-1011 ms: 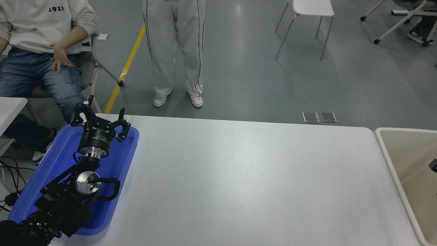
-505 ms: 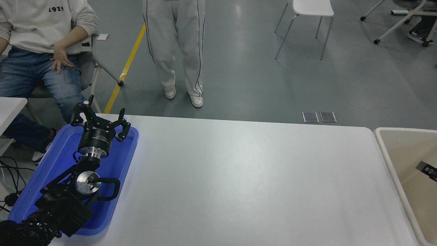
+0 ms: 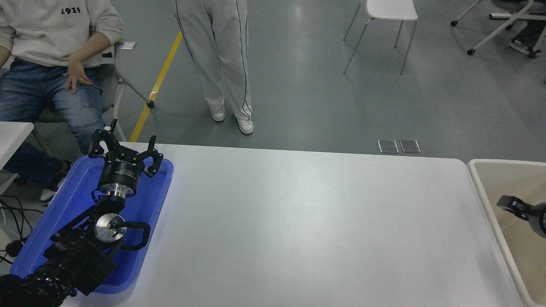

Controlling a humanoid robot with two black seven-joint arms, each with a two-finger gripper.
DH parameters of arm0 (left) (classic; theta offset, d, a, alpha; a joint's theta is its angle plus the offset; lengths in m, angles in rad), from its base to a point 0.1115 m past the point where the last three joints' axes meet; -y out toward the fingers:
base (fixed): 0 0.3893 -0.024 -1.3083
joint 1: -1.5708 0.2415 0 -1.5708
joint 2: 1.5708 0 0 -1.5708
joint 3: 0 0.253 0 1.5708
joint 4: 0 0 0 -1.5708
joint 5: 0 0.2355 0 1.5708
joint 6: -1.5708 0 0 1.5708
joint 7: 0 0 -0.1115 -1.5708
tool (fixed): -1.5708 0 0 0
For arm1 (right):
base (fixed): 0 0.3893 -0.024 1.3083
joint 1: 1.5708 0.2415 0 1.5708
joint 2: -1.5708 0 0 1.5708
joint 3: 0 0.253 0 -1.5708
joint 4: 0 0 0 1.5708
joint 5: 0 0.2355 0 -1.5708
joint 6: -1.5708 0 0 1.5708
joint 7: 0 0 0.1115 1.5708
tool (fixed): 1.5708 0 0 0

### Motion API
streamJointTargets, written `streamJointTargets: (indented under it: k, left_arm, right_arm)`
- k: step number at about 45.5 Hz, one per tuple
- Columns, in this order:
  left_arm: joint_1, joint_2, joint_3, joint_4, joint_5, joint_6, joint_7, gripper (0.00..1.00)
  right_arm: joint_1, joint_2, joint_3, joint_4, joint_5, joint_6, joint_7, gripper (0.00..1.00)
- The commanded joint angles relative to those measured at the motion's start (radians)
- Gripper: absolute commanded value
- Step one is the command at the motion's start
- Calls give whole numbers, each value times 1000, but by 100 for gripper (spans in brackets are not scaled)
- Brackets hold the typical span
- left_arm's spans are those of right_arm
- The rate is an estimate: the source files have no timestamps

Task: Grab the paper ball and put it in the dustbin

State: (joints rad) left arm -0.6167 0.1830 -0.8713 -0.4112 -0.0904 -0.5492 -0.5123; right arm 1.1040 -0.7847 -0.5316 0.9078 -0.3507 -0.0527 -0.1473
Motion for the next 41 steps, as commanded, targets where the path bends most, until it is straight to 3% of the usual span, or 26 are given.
streamJointTargets:
  k: [1,21,27,29,30,33,39,41]
  left_arm:
    - [0,-1,0,0,0,0,0,100]
    - [2,1,0,0,0,0,-2,100]
    - [2,1,0,0,0,0,-2,100]
    - [2,1,0,0,0,0,-2,100]
    - [2,1,0,0,0,0,-2,100]
    - [0,1,0,0,0,0,-2,100]
    - [2,1,0,0,0,0,-2,100]
    - [2,1,0,0,0,0,-2,100]
  right_arm:
    - [-12,9,231,2,147,-7,5,100]
    - [-401,79,1039,-13,156,10,6,100]
    - [-450,203,1262,-76,151,5,20,100]
    - [-458,245,1311,-108,151,5,60,100]
    - [-461,286,1340,-147,150,1,143,100]
    - [-461,337,1352,-185,153,1,253,100]
    - [-463,395,1375,-228,170,-4,388,100]
    - [-464,427,1392,-257,170,-6,454,100]
